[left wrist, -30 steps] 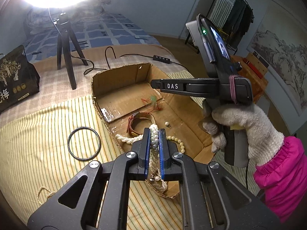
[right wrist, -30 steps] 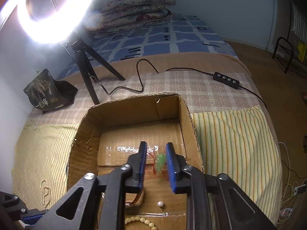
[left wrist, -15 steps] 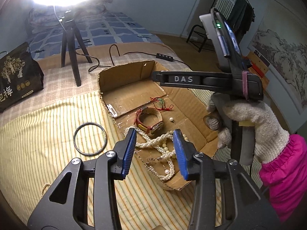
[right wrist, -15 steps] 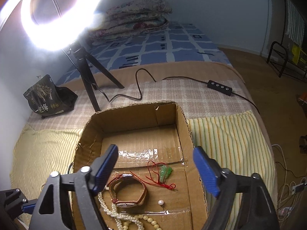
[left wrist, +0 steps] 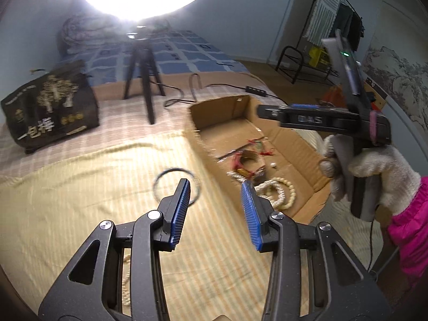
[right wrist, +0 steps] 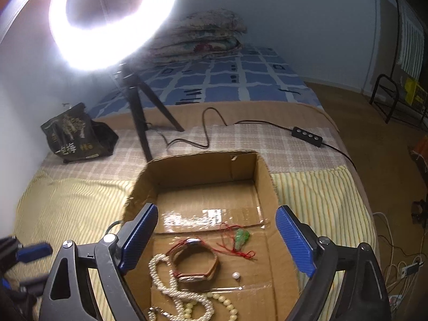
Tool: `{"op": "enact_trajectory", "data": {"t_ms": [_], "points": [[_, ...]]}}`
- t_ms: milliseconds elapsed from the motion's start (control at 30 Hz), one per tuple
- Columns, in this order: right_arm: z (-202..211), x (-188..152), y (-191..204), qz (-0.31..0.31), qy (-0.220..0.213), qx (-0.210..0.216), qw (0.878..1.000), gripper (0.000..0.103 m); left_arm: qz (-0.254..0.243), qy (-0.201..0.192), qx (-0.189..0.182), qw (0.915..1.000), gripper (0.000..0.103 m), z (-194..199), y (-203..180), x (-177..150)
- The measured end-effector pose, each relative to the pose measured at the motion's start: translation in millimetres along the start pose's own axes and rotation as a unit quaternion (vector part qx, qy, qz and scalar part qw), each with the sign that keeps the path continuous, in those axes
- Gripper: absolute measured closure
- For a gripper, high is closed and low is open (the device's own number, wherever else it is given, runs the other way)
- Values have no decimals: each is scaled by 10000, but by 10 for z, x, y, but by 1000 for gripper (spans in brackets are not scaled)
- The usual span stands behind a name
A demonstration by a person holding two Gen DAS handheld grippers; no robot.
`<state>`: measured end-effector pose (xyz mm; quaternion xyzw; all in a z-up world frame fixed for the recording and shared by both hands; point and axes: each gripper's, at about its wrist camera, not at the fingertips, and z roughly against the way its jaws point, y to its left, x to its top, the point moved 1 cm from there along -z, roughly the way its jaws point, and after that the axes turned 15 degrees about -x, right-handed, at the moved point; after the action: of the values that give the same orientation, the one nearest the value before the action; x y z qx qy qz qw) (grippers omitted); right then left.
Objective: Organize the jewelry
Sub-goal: 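Move both tools back toward the bangle and long pearl strand on the bedspread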
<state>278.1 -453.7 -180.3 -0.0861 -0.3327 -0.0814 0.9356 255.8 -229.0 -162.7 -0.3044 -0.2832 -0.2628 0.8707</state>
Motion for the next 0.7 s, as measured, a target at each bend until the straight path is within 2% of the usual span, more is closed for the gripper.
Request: {"op": "enact_trajectory", "data": {"t_ms": [433, 567, 700], "points": [[493, -116, 614, 347, -625, 530, 9960, 10, 529, -387, 517, 9965, 63, 840, 860, -451], [561, -140, 821, 429, -647, 746, 9942, 10, 676, -383, 585, 9953, 63, 999, 1051, -648], [562, -175, 1076, 681, -439, 947, 9922, 10, 811, -310, 528, 9948, 63, 1040, 1136, -823]]}}
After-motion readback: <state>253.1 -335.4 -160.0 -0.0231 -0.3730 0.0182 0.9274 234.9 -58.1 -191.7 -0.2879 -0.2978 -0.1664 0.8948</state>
